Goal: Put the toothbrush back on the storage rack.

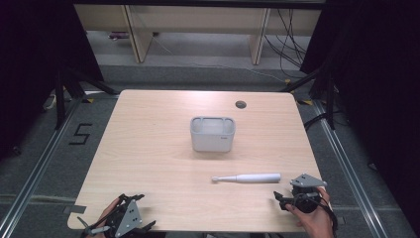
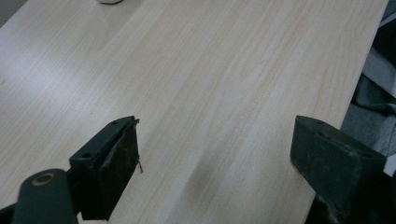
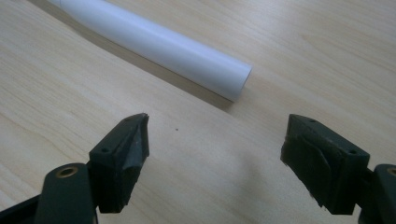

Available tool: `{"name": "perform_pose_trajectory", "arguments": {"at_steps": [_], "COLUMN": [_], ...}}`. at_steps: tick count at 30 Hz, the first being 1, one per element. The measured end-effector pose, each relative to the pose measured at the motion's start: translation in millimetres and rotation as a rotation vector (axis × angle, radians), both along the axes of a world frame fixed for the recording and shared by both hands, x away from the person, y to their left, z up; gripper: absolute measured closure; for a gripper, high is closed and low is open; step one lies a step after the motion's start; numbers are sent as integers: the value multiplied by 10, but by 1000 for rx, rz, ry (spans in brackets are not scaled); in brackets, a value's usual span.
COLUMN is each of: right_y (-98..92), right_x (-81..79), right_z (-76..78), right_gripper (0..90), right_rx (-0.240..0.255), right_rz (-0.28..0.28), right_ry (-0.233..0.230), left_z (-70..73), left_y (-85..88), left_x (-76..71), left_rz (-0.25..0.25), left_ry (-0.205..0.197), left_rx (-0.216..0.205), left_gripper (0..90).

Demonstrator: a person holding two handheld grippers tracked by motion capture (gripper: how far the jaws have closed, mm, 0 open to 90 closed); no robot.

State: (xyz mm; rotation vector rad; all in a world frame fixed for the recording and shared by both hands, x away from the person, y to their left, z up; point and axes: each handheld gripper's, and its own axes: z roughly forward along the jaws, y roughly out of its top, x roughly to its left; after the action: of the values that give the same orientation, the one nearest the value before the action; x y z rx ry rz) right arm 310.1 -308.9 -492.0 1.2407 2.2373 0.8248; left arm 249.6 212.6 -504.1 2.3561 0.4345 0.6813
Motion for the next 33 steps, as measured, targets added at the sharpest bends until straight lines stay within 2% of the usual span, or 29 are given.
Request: {"name": "perform_pose_trajectory", "arguments": {"at_steps": [1,2,3,4,5,7,8,9,10,12,13,15,17,18,19,20,21,24,25,26,28,30,33], "right_y": [20,16,8,18,25,19,29,53,66,64,88,95,132,139,161,161,192,217,217,237,281,326,373], "right_x": [-6,0,11,0,1,25,8,2,12,13,2,31,30,42,38,60,41,80,80,98,86,104,150], "right_z": [6,-7,-7,4,-3,-5,16,22,20,27,36,49,70,84,98,116,139,214,214,252,284,302,294], "right_gripper": [225,222,219,217,217,217,217,217,217,217,217,217,218,223,233,242,243,279,279,286,300,314,316], "right_rx": [13,-1,-11,-14,-13,-16,-26,-14,-22,-38,-28,-47,-46,-50,-43,-60,-52,-85,-85,-95,-97,-105,-119], "right_rz": [-14,-3,24,3,4,37,20,5,28,45,41,84,84,101,100,139,117,171,171,207,194,221,245], "right_ry": [11,-11,-9,2,-7,-22,-10,-9,-30,-31,-23,-54,-55,-54,-42,-52,-41,-64,-64,-73,-68,-45,-46], "left_z": [-2,-2,-4,-4,-15,-11,-16,-12,-2,-4,-7,-3,-7,-12,0,-2,-1,-6,-12,-13,-8,-3,-2], "left_y": [-2,-3,-5,-6,-14,-7,-12,-9,-5,-9,-11,-3,-3,-7,-1,-2,-2,-5,-10,-10,-6,-2,-2], "left_x": [0,0,-1,0,-3,-1,-2,-3,-1,-2,-1,3,5,7,3,1,0,4,7,3,5,4,7], "left_rz": [1,2,3,3,8,4,8,5,3,9,13,6,12,19,12,10,7,11,18,17,8,5,8], "left_ry": [0,0,0,0,0,1,0,1,0,-8,-11,-5,-7,-15,-3,-4,-2,-6,-15,-15,-1,-1,1], "left_rx": [-2,-1,-5,-4,-24,-14,-23,-17,-1,-6,-9,-6,-9,-9,-3,-5,-4,-10,-9,-8,-9,-4,0], "left_gripper": [150,150,150,150,150,149,150,150,149,150,150,150,150,150,150,150,150,150,150,150,150,149,150]}}
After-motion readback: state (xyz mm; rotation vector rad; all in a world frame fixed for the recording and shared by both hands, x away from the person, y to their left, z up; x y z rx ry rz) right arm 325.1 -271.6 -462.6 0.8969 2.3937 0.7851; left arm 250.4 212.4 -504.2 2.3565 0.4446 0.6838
